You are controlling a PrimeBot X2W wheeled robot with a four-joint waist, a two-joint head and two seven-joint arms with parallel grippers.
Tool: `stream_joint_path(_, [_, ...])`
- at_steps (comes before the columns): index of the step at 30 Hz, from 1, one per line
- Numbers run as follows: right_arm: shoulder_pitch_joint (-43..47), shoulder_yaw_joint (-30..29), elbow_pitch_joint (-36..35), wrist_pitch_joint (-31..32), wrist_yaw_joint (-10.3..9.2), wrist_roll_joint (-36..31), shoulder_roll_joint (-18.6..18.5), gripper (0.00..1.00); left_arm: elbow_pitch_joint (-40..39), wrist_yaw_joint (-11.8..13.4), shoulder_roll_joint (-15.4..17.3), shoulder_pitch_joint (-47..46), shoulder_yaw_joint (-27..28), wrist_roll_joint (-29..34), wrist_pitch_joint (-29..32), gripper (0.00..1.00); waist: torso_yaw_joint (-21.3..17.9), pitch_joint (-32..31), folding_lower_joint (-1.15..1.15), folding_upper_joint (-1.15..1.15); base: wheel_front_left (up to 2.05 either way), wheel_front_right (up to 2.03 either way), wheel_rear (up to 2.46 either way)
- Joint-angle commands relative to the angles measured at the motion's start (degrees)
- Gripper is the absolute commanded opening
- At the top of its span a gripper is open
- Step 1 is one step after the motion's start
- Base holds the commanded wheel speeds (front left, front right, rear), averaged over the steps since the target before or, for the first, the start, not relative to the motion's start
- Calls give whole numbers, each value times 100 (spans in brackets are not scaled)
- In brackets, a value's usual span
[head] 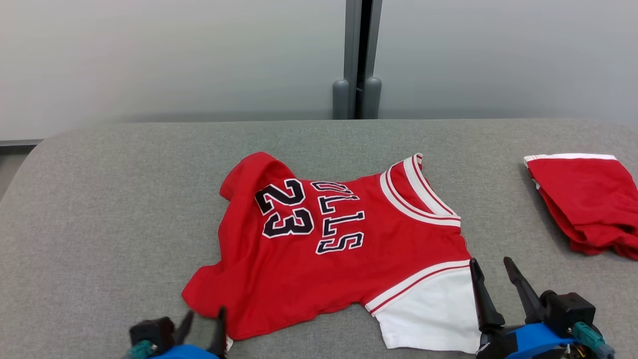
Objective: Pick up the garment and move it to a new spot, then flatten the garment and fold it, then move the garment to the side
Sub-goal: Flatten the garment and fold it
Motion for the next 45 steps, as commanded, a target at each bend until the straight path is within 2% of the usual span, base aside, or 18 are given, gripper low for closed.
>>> stream_joint_path(1, [42, -59, -11, -19, 0, -57, -6, 100, -92, 92, 112, -87, 109, 5, -99, 100, 12, -11, 0, 0, 0, 0, 0])
stream_joint_path(8, [2, -183, 4, -19, 0, -101, -5, 100, -409, 262, 329, -132, 389, 62, -436, 100, 60, -52, 0, 0, 0, 0, 0])
stream_joint_path(14, [20, -156, 20, -19, 0, -16, -6, 100, -334, 57, 252, -251, 380, 114, -821, 100, 11, -151, 0, 0, 0, 0, 0])
stream_joint_path(17, [45, -165, 16, -19, 0, 23, -6, 100, -238, -78, 111, -306, 345, 187, -1007, 100, -42, -207, 0, 0, 0, 0, 0])
stream_joint_path(24, [112, -64, 74, -19, 0, 102, -6, 100, 23, -213, -63, -343, 405, 405, -1140, 100, -153, -314, 0, 0, 0, 0, 0])
stream_joint_path(45, [197, 45, 239, -14, 0, -77, -5, 100, 190, -331, -247, -179, 698, 919, -1155, 100, -118, -389, 0, 0, 0, 0, 0])
